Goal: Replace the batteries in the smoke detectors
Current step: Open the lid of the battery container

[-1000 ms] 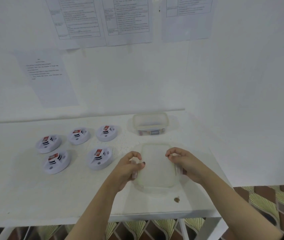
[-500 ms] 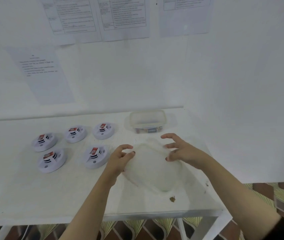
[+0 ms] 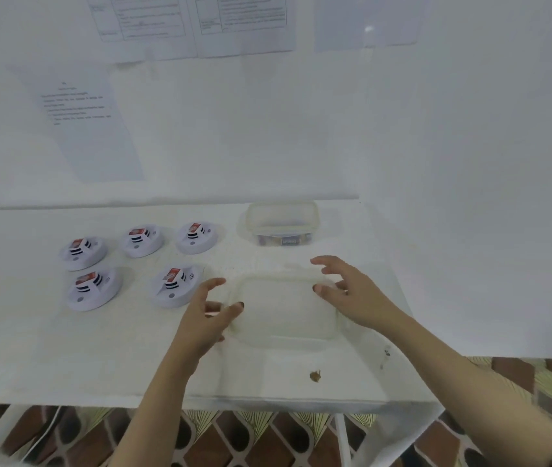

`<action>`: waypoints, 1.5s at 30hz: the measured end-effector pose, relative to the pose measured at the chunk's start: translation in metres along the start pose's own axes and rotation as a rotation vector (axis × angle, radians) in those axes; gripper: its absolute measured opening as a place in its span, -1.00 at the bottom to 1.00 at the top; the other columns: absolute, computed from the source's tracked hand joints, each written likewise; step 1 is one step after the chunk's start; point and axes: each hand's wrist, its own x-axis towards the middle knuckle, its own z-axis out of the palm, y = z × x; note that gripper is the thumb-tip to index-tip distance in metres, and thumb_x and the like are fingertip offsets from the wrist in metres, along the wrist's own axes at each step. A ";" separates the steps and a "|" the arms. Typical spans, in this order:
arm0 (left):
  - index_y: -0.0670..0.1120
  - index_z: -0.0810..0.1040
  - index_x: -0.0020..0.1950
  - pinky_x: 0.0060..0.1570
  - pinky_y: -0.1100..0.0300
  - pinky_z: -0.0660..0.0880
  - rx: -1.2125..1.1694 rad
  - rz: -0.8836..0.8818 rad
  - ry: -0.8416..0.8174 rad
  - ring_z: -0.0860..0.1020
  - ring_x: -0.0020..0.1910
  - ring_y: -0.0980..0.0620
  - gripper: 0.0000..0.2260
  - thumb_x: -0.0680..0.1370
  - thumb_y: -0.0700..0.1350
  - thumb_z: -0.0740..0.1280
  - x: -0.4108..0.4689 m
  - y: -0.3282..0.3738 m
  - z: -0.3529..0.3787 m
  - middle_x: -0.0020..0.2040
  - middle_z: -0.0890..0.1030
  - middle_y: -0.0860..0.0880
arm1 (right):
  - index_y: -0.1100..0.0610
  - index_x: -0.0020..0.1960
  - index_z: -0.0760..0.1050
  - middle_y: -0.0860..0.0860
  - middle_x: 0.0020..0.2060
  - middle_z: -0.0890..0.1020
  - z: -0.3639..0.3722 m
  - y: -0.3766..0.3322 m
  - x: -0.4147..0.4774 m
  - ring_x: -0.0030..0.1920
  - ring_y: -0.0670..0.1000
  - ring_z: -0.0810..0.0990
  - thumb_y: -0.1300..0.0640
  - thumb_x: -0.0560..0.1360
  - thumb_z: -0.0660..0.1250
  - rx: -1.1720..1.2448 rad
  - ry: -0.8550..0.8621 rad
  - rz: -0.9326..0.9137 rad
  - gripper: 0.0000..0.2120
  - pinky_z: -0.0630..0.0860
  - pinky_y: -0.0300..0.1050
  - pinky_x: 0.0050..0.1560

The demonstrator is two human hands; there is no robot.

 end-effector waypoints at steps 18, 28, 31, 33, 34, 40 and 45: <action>0.00 0.70 0.08 0.06 0.32 0.53 -0.395 0.404 -0.359 0.62 0.12 0.11 -0.50 0.16 -0.17 0.62 0.057 0.087 -0.063 0.11 0.68 -0.01 | 0.04 0.01 0.66 0.01 -0.29 0.49 -0.081 -0.031 0.050 -0.33 -0.11 0.46 -0.06 0.17 0.60 0.657 -0.104 -0.233 -0.55 0.44 -0.31 -0.21; -0.08 0.62 -0.24 -0.56 0.34 0.40 -0.039 0.261 0.119 0.42 -0.61 0.20 -0.82 0.55 -0.09 0.38 0.222 0.139 -0.028 -0.39 0.62 0.01 | 0.17 -0.19 0.52 -0.01 -0.49 0.44 -0.083 -0.037 0.220 -0.55 -0.08 0.33 0.10 0.50 0.37 0.593 0.277 0.269 -0.84 0.33 -0.26 -0.50; -0.12 0.58 -0.35 -0.62 0.38 0.34 0.088 0.181 0.097 0.39 -0.66 0.22 -0.72 0.56 -0.10 0.38 0.260 0.125 -0.017 -0.57 0.55 0.06 | 0.22 -0.22 0.50 0.01 -0.52 0.44 -0.074 -0.017 0.252 -0.63 -0.10 0.32 0.16 0.53 0.33 0.427 0.233 0.495 -0.81 0.26 -0.32 -0.57; -0.16 0.56 -0.34 -0.62 0.39 0.36 0.159 0.087 0.057 0.43 -0.59 0.19 -0.71 0.56 -0.10 0.37 0.275 0.114 -0.008 -0.50 0.56 0.02 | 0.20 -0.25 0.45 0.01 -0.56 0.42 -0.065 -0.003 0.263 -0.65 -0.11 0.30 0.19 0.54 0.31 0.371 0.178 0.565 -0.81 0.22 -0.34 -0.58; -0.18 0.57 -0.28 -0.60 0.38 0.39 0.178 0.028 0.025 0.46 -0.52 0.15 -0.74 0.56 -0.09 0.37 0.279 0.109 -0.004 -0.41 0.58 -0.02 | 0.19 -0.25 0.42 0.02 -0.54 0.41 -0.062 0.003 0.265 -0.62 -0.09 0.28 0.20 0.54 0.30 0.351 0.164 0.586 -0.81 0.20 -0.33 -0.57; -0.18 0.51 0.18 -0.32 0.25 0.48 0.172 -0.140 -0.183 0.54 -0.23 0.04 -0.67 0.54 0.02 0.39 0.269 0.085 0.002 0.01 0.60 -0.13 | 0.27 0.25 0.43 0.08 -0.18 0.49 -0.053 0.018 0.247 -0.34 0.01 0.41 -0.07 0.53 0.29 0.051 0.035 0.623 -0.54 0.38 -0.17 -0.38; -0.04 0.37 0.33 -0.14 0.13 0.62 0.032 -0.173 -0.414 0.64 -0.05 -0.06 -0.55 0.50 -0.24 0.43 0.239 0.077 0.002 0.07 0.63 -0.16 | 0.12 0.27 0.39 0.16 -0.07 0.65 -0.045 0.025 0.213 -0.19 0.15 0.65 0.15 0.48 0.40 0.329 -0.005 0.516 -0.61 0.63 -0.03 -0.14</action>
